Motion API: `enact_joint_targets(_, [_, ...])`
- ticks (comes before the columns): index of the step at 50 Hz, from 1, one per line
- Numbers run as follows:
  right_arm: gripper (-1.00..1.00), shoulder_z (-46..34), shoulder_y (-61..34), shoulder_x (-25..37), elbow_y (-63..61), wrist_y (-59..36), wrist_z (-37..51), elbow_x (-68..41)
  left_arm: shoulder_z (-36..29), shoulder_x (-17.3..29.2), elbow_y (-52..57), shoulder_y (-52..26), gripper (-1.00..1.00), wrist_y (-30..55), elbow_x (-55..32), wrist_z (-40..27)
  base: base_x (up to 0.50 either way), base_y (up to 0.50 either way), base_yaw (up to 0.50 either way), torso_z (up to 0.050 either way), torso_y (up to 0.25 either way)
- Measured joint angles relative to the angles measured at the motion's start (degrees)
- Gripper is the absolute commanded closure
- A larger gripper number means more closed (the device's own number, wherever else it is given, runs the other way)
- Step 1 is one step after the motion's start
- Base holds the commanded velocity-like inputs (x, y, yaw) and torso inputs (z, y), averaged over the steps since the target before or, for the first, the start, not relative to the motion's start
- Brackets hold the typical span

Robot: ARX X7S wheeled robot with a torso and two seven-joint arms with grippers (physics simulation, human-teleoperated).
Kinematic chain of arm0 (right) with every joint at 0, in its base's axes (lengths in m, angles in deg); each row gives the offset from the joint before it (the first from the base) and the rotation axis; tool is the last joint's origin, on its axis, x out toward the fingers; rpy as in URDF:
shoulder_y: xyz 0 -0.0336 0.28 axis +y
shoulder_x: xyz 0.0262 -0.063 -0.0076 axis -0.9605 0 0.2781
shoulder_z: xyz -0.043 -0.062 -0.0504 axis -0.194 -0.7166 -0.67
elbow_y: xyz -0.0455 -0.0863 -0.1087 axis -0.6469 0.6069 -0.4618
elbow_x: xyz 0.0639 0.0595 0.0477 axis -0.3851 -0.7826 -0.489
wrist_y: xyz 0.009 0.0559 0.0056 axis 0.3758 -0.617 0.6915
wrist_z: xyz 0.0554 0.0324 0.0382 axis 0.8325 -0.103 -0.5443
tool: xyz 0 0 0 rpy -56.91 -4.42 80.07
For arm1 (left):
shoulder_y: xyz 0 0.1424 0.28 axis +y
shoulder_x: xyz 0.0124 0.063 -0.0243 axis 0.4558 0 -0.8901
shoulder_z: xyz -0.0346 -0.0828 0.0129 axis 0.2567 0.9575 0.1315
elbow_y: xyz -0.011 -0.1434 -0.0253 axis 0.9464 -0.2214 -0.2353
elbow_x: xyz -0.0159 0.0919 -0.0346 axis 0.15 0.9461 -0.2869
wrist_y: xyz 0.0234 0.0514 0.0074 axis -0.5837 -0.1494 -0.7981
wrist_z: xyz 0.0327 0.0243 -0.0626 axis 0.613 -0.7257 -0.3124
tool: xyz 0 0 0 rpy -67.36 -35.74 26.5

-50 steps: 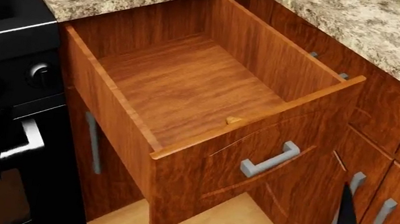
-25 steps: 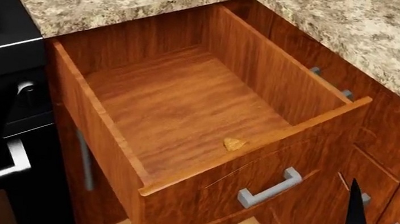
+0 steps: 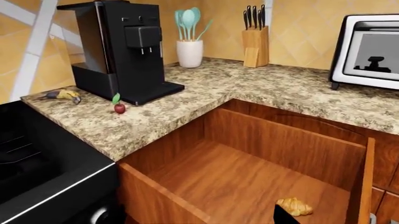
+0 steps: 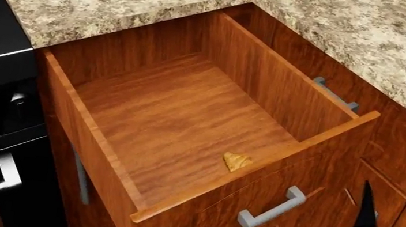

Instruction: Close the right drawer.

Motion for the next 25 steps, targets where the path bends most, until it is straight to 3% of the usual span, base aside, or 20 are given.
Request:
enact_joint_targets(5, [-1.0, 0.3, 0.2, 0.3, -0.3, -0.2, 0.6, 0.2, 0.1, 0.1, -0.2, 0.0, -1.0, 0.0, 0.0, 0.0, 0.0, 0.0, -0.12, 0.0, 0.0])
enact_joint_targets(25, [-1.0, 0.7, 1.7, 0.5, -1.4, -0.4, 1.8, 1.3, -0.5, -0.3, -0.8, -1.0, -1.0, -0.1, -0.1, -0.5, -0.13, 0.12, -0.48, 0.0, 0.0])
